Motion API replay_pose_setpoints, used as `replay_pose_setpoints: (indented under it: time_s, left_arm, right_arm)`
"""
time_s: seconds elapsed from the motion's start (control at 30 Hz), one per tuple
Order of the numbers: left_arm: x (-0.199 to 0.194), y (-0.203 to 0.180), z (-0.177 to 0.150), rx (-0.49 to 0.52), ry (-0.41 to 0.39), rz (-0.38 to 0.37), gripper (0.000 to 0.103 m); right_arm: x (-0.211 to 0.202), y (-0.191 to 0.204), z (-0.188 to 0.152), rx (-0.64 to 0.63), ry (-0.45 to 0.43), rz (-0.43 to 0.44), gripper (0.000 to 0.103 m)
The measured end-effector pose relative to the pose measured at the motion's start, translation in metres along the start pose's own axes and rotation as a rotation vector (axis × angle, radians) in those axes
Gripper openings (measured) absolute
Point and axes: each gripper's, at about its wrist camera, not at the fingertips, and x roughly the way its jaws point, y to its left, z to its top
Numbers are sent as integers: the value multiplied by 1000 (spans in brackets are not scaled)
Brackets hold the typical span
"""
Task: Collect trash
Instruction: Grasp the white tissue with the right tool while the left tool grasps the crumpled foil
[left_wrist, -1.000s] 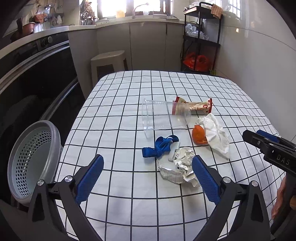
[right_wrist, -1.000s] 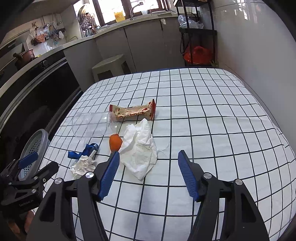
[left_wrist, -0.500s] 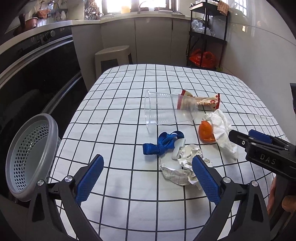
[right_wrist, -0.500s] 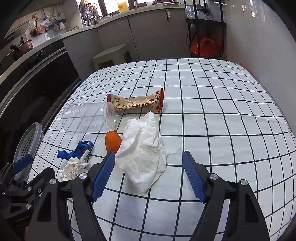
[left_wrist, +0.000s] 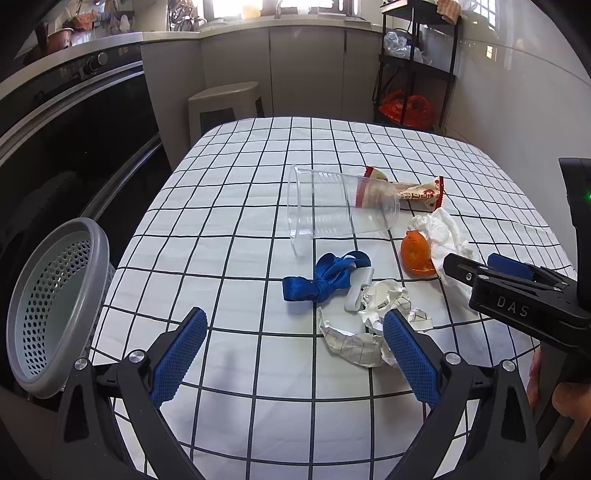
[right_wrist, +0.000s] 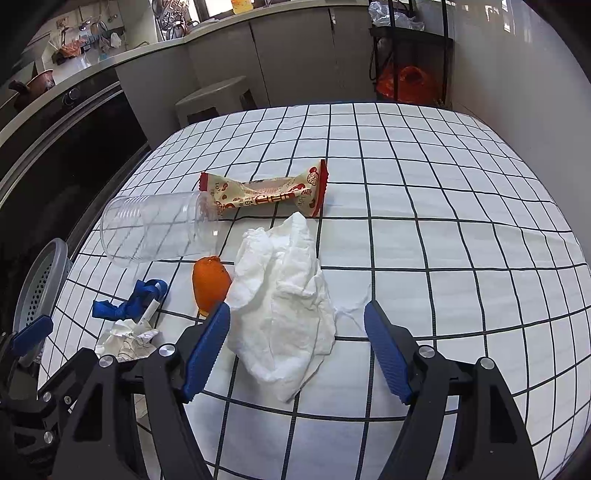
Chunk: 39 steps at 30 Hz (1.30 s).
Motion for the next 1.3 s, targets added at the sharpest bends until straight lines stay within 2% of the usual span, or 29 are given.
replay_pose_setpoints:
  time_s: [0.17,0.37,0.5,0.6,0.8,1.03,1.3]
  left_arm:
    - [1,-3,0,3,-1,-4,94]
    - [-1,-4,0,3,-3,-7,94]
    - [-4,-4,0,1,-8,-15,94]
    - [-7,-4,-1,2,-10,-32,94]
    - [-12,-11,-3,14,-19,-78,95]
    - [-2,-26,-5,25,10,-126,95]
    - [18,-39,-6,36,42,-117,94]
  right_arm:
    - [3,2,1,-9,3,-15,71]
    - [6,7,-1,-35,17,-32,43]
    - [3,5,-2,-41,12,-37,14]
    - [-3,-1,0,-16,-3,-30,7]
    - [-24,-18,5,65,-51,3,6]
    - [-38,-22,7,80,-77,13,6]
    - [-43,-25,4,87,-73,21,6]
